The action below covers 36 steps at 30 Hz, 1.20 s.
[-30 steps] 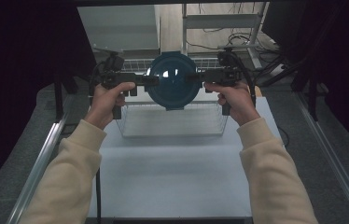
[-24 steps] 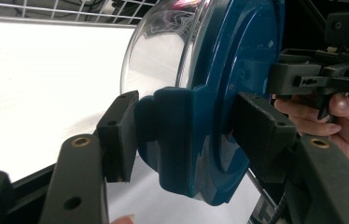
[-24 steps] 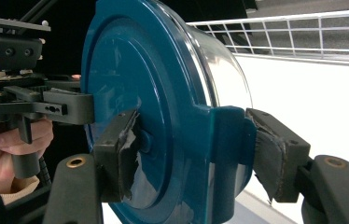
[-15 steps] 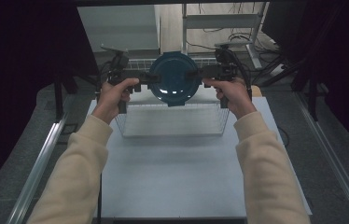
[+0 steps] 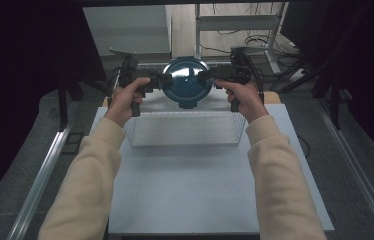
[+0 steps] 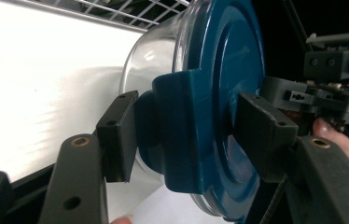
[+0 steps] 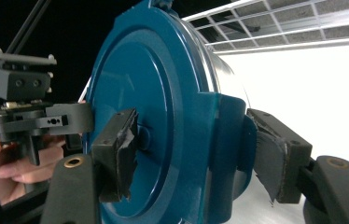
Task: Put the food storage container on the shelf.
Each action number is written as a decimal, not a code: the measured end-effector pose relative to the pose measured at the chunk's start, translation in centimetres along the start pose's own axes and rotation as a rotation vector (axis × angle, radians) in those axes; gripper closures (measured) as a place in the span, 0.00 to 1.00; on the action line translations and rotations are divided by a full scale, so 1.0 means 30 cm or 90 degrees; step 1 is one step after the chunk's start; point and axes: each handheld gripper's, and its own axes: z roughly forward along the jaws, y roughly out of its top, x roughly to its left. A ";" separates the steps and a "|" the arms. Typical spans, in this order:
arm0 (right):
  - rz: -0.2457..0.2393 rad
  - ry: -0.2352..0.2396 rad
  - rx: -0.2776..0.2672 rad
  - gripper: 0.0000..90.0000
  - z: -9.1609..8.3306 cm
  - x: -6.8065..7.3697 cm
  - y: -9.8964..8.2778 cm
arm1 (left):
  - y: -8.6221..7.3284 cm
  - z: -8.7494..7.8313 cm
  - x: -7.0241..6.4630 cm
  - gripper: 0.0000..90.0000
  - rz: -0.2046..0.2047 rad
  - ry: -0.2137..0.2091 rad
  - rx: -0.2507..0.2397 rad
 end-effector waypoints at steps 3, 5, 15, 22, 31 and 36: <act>0.022 0.003 -0.004 0.40 0.011 -0.018 0.008 | 0.006 0.008 0.013 0.47 -0.016 -0.003 -0.003; 0.039 0.006 -0.009 0.39 0.022 -0.030 0.012 | 0.008 0.014 0.024 0.46 -0.026 -0.008 -0.006; 0.101 0.006 -0.025 0.39 0.059 -0.071 0.018 | 0.013 0.038 0.061 0.43 -0.043 -0.016 -0.022; 0.081 0.004 -0.038 0.32 0.063 -0.068 0.012 | 0.010 0.040 0.062 0.37 -0.021 -0.014 -0.024; -0.031 -0.054 -0.089 0.13 0.009 0.027 -0.015 | -0.010 -0.024 0.013 0.21 0.042 0.035 -0.058; -0.094 -0.075 -0.091 0.13 -0.052 0.057 -0.054 | -0.055 -0.080 -0.034 0.21 0.101 0.066 -0.062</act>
